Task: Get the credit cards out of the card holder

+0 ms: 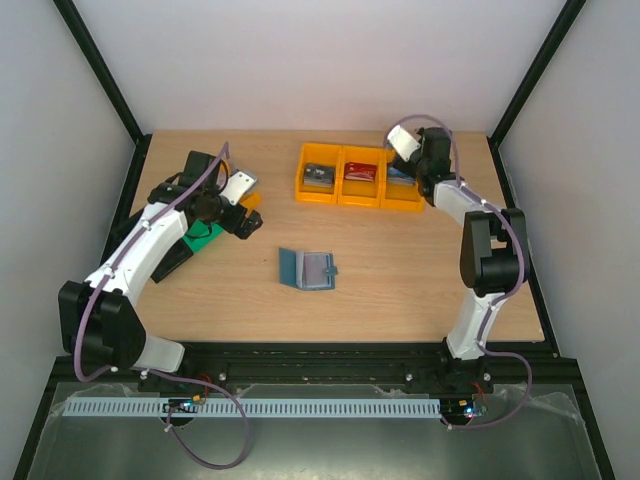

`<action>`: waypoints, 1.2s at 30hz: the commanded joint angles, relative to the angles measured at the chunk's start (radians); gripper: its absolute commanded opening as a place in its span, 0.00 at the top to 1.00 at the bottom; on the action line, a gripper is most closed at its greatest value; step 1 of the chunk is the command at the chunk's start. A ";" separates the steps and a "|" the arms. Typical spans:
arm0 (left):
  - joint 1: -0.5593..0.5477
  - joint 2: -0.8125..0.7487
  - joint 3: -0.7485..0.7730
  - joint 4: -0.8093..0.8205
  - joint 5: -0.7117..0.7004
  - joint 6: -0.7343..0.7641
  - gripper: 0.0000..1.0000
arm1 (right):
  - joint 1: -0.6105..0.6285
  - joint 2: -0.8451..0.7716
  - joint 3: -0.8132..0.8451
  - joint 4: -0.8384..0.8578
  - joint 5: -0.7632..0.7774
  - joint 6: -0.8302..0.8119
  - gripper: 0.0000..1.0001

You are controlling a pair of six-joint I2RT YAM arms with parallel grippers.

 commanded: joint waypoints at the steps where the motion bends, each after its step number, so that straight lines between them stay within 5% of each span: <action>1: 0.007 -0.021 -0.014 0.004 0.019 0.005 0.01 | -0.008 0.012 0.221 -0.093 0.071 0.753 0.25; 5: 0.006 -0.030 -0.017 0.001 0.023 0.007 0.01 | -0.008 0.124 0.486 -0.455 0.151 1.118 0.48; 8: 0.006 -0.035 -0.021 0.000 0.023 0.007 0.01 | -0.006 0.141 0.468 -0.594 0.173 1.317 0.62; 16: 0.006 -0.025 -0.028 0.005 0.023 0.008 0.01 | 0.042 0.205 0.422 -0.745 0.304 1.321 0.96; 21: 0.007 -0.027 -0.037 0.006 0.015 0.011 0.01 | 0.045 0.307 0.494 -0.855 0.413 1.333 0.98; 36: 0.007 -0.016 -0.031 0.006 0.000 0.013 0.01 | 0.046 0.510 0.757 -0.940 0.404 1.320 0.98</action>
